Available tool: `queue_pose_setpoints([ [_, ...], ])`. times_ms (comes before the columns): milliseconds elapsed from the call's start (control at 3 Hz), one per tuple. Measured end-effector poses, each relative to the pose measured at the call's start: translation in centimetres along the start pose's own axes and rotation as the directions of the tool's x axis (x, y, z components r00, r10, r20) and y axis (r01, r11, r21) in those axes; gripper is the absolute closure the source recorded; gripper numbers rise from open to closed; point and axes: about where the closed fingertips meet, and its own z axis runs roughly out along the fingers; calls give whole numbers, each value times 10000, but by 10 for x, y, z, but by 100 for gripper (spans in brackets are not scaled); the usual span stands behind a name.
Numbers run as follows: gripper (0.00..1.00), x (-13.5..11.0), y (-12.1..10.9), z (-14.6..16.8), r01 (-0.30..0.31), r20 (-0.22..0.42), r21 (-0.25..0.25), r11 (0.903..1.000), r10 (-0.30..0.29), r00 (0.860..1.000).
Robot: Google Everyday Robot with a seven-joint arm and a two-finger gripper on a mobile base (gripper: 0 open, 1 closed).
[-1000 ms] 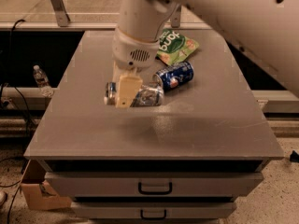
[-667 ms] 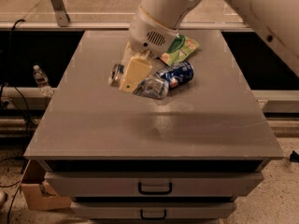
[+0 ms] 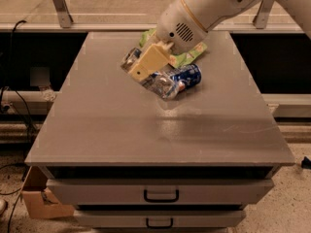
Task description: Place redbull can upright
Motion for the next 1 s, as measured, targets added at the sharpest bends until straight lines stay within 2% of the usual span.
queue_pose_setpoints([
  [333,100,0,-1,-9,-424,1314,614,9972,340,9908],
  [667,100,2,2,-15,-757,2798,963,9925,460,9590],
  [1000,100,0,3,-24,-874,3163,1115,9899,481,9474],
])
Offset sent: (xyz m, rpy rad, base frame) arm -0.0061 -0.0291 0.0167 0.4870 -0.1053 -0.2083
